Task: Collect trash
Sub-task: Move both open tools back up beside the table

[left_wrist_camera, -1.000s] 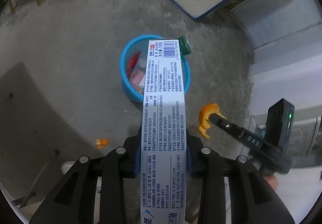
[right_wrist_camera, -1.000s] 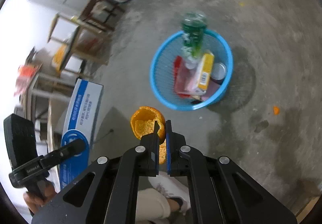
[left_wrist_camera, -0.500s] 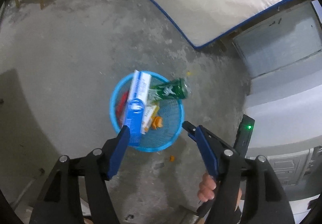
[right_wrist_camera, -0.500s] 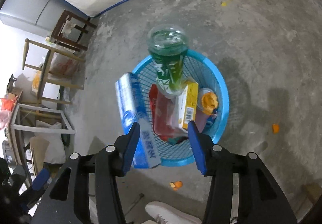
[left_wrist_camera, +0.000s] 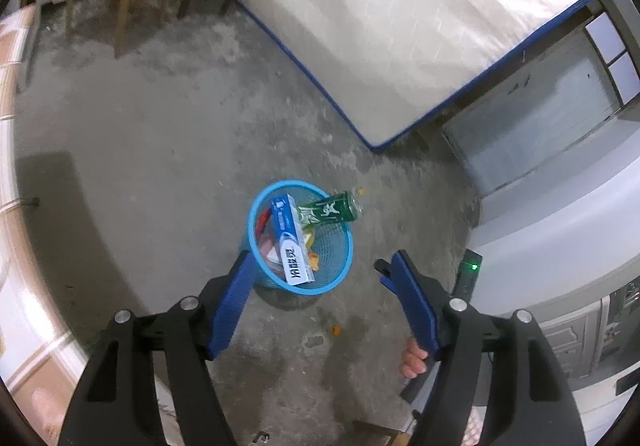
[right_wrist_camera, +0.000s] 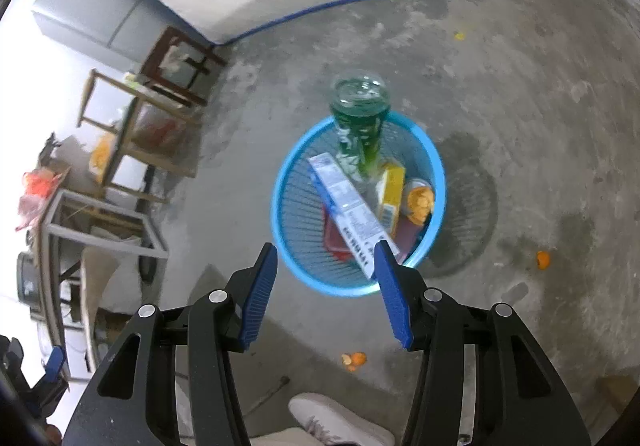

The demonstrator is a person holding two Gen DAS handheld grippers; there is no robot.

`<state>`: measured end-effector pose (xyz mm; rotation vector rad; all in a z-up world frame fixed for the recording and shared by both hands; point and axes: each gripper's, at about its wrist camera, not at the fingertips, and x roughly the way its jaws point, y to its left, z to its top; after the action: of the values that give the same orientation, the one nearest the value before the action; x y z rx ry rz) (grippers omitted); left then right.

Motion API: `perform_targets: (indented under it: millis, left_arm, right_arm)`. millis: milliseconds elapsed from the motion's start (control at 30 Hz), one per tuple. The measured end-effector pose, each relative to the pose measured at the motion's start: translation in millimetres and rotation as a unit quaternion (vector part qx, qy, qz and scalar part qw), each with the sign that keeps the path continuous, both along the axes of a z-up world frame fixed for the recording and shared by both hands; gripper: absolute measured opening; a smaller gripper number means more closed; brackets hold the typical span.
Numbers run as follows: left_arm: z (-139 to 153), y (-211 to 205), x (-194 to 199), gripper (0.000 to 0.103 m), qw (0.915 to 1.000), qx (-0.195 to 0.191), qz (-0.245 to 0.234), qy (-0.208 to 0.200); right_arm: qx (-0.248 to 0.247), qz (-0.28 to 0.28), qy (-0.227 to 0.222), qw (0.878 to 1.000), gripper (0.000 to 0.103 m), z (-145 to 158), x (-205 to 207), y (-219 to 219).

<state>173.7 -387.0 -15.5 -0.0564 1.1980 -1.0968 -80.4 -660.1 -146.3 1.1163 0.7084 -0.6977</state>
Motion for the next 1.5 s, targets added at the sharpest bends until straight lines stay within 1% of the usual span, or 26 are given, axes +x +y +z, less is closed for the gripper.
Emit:
perform_targets:
  millis: [100,233,367,433,467,500,567,600,667,700,733,767,833,867,933,1000,1033,1067,1133,1200,1267,1300,1333,1400,1467,1500]
  left_arm:
    - [17,40,-12,0.072,0.9995,-0.01,0.011,-0.028]
    - [29,97,-29,0.078,0.9967,-0.008,0.035,-0.073]
    - [32,160,-41,0.084,0.9927,0.008,0.076,-0.094]
    - [36,193,-50,0.087,0.9864,0.02,0.111,-0.12]
    - [40,212,-56,0.09,0.9815,0.025,0.13,-0.138]
    - [42,221,-60,0.091,0.9789,0.028,0.139,-0.147]
    - [50,246,-73,0.097,0.9677,0.043,0.169,-0.182]
    - [53,254,-77,0.097,0.9639,0.045,0.178,-0.193]
    - [61,270,-87,0.097,0.9558,0.048,0.195,-0.214]
    - [65,279,-92,0.097,0.9496,0.054,0.21,-0.226]
    - [67,283,-94,0.097,0.9469,0.056,0.217,-0.23]
    - [70,291,-98,0.097,0.9421,0.059,0.229,-0.238]
    - [74,304,-103,0.097,0.9357,0.064,0.247,-0.244]
    - [76,310,-104,0.097,0.9328,0.067,0.255,-0.246]
    - [78,321,-110,0.097,0.9233,0.077,0.276,-0.256]
    - [81,327,-115,0.097,0.9127,0.091,0.29,-0.273]
    - [82,329,-117,0.097,0.9049,0.1,0.298,-0.287]
    - [84,331,-119,0.097,0.8993,0.105,0.301,-0.3]
    - [89,336,-122,0.097,0.8942,0.105,0.301,-0.314]
    - [94,341,-123,0.097,0.888,0.111,0.305,-0.326]
    - [97,344,-124,0.097,0.8823,0.114,0.313,-0.333]
    - [98,346,-125,0.097,0.8779,0.116,0.321,-0.336]
    - [98,347,-125,0.097,0.8766,0.116,0.324,-0.336]
    - [96,348,-128,0.097,0.8802,0.113,0.32,-0.331]
    - [87,345,-130,0.097,0.8845,0.121,0.314,-0.323]
    - [83,344,-133,0.097,0.8848,0.125,0.311,-0.324]
  right_arm:
    - [-0.016,0.015,-0.018,1.0,0.052,20,-9,16]
    - [-0.044,0.044,-0.034,0.997,0.06,50,-18,45]
    - [-0.087,0.106,-0.028,0.99,0.068,82,-12,89]
    - [-0.118,0.141,-0.023,0.983,0.073,98,-5,116]
    - [-0.14,0.165,-0.017,0.976,0.077,109,2,136]
    - [-0.152,0.177,-0.015,0.972,0.078,115,5,147]
    - [-0.197,0.214,-0.01,0.957,0.087,133,19,189]
    - [-0.208,0.224,-0.011,0.952,0.089,138,23,199]
    - [-0.239,0.253,-0.024,0.937,0.095,150,33,237]
    - [-0.256,0.265,-0.029,0.929,0.095,157,38,258]
    - [-0.268,0.27,-0.029,0.924,0.095,160,40,269]
    - [-0.284,0.274,-0.027,0.918,0.095,164,43,284]
    - [-0.314,0.281,-0.025,0.907,0.095,171,46,312]
    - [-0.321,0.283,-0.026,0.904,0.095,172,46,319]
    - [-0.338,0.282,-0.029,0.897,0.095,178,45,336]
    - [-0.362,0.265,-0.032,0.893,0.095,183,39,350]
    - [-0.373,0.254,-0.033,0.892,0.095,185,37,356]
    - [-0.384,0.242,-0.035,0.89,0.095,187,33,361]
    - [-0.401,0.231,-0.046,0.885,0.095,191,28,372]
    - [-0.415,0.231,-0.044,0.879,0.095,195,26,382]
    - [-0.423,0.227,-0.038,0.876,0.095,197,26,390]
    - [-0.423,0.221,-0.034,0.878,0.095,196,25,392]
    - [-0.42,0.217,-0.032,0.88,0.095,195,24,395]
    - [-0.406,0.208,-0.03,0.889,0.095,192,20,398]
    - [-0.386,0.197,-0.02,0.901,0.095,185,17,397]
    - [-0.382,0.194,-0.014,0.904,0.095,183,16,398]
